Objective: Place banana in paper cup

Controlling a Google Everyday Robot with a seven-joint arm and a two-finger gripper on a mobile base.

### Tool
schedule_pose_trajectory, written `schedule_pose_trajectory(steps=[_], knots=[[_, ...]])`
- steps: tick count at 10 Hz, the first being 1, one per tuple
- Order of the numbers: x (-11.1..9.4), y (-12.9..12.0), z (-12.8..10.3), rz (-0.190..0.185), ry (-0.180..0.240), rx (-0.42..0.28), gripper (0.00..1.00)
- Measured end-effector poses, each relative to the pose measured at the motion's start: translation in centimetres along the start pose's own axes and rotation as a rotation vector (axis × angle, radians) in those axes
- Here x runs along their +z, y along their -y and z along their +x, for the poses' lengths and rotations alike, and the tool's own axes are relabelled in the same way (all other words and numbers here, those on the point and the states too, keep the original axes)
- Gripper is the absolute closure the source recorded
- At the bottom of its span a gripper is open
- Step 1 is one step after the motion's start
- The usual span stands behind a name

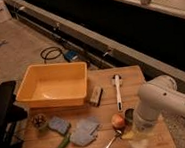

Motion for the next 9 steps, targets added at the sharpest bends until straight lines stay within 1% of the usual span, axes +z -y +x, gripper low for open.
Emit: schedule_pose_trajectory(steps=[1, 2, 4, 5, 6, 8, 9], knots=[[0.5, 0.0, 0.1, -0.012, 0.003, 0.009, 0.73], [0.8, 0.0, 0.2, -0.017, 0.003, 0.016, 0.65], [1.5, 0.0, 0.7, -0.037, -0.003, 0.044, 0.43], [1.7, 0.0, 0.8, -0.045, -0.005, 0.051, 0.38], [2.0, 0.0, 1.0, -0.054, -0.007, 0.062, 0.36], [2.2, -0.1, 1.3, -0.058, -0.011, 0.074, 0.36], [1.8, -0.1, 1.4, -0.052, -0.019, 0.074, 0.36]])
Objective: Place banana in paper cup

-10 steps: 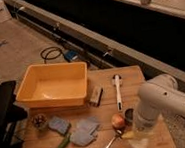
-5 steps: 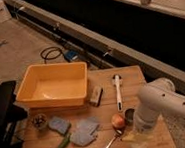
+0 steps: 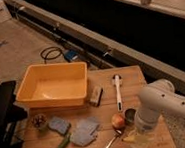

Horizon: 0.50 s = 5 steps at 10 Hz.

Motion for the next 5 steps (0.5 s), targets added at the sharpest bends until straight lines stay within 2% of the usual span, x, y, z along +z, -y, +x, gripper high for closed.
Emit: schedule_pose_trajectory(steps=[5], knots=[[-4.2, -0.1, -0.3, 0.077, -0.037, -0.011, 0.36]])
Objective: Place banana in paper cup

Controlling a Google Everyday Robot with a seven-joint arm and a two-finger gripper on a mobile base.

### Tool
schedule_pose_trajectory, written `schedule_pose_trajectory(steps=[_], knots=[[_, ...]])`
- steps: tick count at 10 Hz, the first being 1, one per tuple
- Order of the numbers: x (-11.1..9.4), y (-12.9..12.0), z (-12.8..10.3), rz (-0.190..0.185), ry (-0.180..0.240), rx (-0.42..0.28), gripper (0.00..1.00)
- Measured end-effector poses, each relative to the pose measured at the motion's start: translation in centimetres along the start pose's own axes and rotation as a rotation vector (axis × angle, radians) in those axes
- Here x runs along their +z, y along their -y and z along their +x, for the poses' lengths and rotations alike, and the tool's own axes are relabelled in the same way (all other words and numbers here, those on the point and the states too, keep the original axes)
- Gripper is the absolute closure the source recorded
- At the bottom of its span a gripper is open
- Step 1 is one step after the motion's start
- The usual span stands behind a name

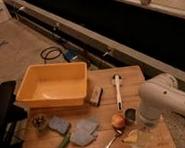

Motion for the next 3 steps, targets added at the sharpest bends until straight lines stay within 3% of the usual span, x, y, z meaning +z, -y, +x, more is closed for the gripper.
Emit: schedule_pose_trajectory(steps=[2, 3], knots=[[-3.0, 1.2, -0.2, 0.06, -0.003, 0.0, 0.36], [-3.1, 1.2, -0.3, 0.06, -0.005, -0.002, 0.36]])
